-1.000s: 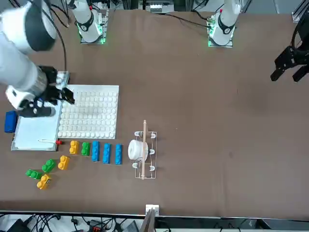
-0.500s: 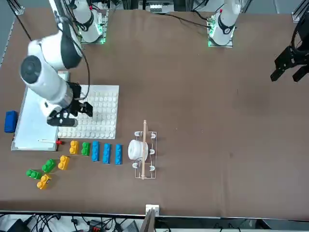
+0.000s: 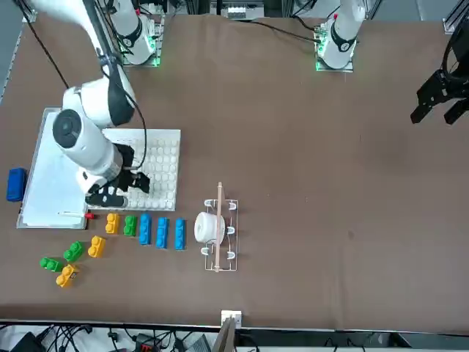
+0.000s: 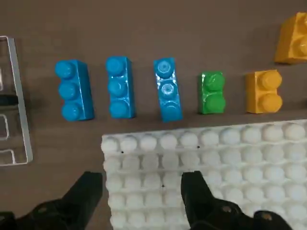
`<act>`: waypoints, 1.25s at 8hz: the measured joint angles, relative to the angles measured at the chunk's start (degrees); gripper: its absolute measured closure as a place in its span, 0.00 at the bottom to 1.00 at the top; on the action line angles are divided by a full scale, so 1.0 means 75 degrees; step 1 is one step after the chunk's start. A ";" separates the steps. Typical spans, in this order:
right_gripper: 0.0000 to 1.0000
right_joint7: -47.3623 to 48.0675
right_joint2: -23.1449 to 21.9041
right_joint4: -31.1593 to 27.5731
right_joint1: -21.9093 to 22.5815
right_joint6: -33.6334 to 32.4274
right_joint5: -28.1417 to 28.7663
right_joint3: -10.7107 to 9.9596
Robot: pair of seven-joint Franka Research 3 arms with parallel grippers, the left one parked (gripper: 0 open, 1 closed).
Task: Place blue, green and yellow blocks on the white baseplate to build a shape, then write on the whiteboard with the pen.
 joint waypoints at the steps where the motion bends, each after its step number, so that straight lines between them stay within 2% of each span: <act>1: 0.00 0.0267 0.0278 0.0001 0.0137 0.0407 -0.0006 0.0001; 4: 0.00 0.0396 0.0899 0.0138 0.0234 0.1276 -0.0182 -0.0012; 6: 0.00 0.0384 0.1256 0.0717 0.0232 0.1345 -0.0708 -0.0032; 10: 0.00 0.0331 0.2124 0.1728 0.0224 0.1326 -0.0834 -0.0050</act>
